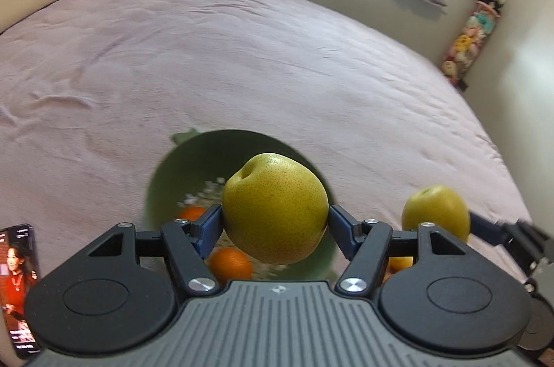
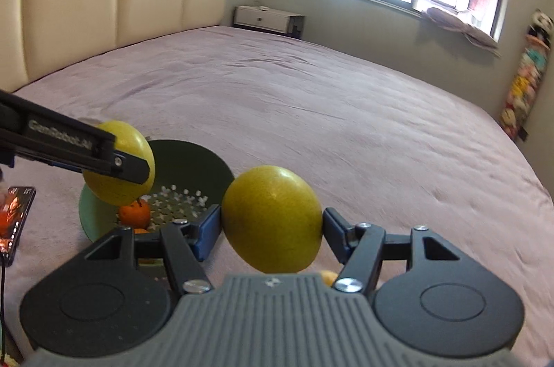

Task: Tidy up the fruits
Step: 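Carry both held pears over the green colander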

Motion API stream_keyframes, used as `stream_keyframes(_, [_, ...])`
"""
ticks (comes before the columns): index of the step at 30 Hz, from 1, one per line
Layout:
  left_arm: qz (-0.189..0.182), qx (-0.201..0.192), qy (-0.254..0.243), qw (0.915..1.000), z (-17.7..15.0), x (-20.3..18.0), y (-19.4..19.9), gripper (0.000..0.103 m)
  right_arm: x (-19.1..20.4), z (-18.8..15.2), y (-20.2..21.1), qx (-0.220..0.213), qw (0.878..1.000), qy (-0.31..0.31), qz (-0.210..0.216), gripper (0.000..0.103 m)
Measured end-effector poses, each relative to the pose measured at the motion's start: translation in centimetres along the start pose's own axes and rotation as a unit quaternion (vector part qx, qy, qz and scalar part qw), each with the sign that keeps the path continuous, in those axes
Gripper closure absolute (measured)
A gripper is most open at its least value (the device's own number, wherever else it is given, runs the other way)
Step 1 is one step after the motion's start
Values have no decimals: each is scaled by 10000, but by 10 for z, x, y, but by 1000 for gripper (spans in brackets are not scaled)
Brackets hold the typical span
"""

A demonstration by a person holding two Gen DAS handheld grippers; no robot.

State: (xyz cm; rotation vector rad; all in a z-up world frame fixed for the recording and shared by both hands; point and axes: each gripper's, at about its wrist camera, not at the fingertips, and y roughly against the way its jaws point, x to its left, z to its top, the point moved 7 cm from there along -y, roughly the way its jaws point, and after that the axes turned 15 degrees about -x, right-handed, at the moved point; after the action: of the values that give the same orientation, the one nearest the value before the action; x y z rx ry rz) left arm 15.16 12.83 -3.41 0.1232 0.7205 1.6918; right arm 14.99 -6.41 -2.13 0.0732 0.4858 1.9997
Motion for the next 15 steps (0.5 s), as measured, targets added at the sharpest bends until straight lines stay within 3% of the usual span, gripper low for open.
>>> stream_keyframes(6, [282,148,114,9994,-3,23,-16,27,34,9,-30,90,9960,689,568,42])
stream_keyframes(15, [550,387,421,9968,-11,43,-40,27,60,-3,-71,452,9804,1500,1192,42])
